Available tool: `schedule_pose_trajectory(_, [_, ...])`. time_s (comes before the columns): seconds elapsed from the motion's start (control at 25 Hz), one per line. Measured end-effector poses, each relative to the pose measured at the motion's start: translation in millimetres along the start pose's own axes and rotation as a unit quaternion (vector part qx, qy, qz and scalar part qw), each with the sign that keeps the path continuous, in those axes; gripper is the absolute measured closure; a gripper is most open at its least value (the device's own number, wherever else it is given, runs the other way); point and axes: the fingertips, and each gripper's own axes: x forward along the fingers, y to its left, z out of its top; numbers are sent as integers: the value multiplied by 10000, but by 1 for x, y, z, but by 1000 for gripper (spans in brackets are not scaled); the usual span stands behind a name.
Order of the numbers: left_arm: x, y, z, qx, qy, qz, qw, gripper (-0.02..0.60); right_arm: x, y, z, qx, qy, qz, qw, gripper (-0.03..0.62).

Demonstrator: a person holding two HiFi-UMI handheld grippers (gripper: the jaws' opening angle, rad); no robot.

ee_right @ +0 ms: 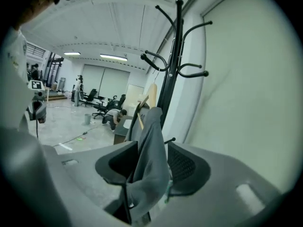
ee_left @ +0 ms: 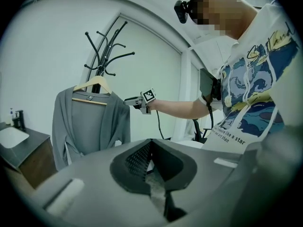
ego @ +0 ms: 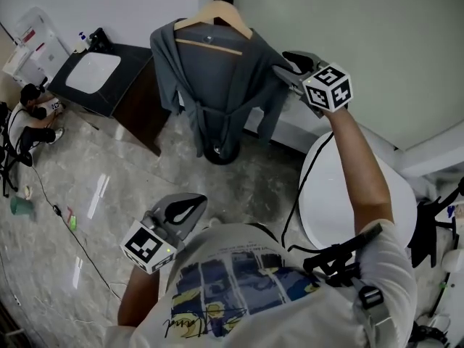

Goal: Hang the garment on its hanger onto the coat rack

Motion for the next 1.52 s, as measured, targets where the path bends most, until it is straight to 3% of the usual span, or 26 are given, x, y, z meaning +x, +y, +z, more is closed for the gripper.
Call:
schedule_pose_trajectory(0.12, [7,-22,4,-14,45,-48,10000,578,-37,14,-23,-65,167,-561,9983,405])
schedule_pose_trajectory(0.2, [12,-33,5,-15,64,-37,10000,578,-58,34,-37,-51,229,-643,9977,405])
schedule_pose_trajectory(0.32, [21,-48,5,-30,60,0,10000,578,-81,71,-52,113,142,-454,9988,418])
schedule_pose_trajectory(0.44, [30,-66,3,-69,80,-21,9999,579,-105,110,-64,287,90,-279,9992,479])
schedule_pose_trajectory(0.56, [37,-86,5,-53,48,-49,10000,578,-124,147,-70,476,63,-15,9988,591])
schedule_pose_trajectory(0.96, [47,-146,-3,-37,-20,41,10000,580,-180,247,-81,495,171,886,9947,592])
schedule_pose_trajectory(1.52, [43,-198,-10,49,-72,78,9999,579,-239,310,-83,192,141,1360,9904,592])
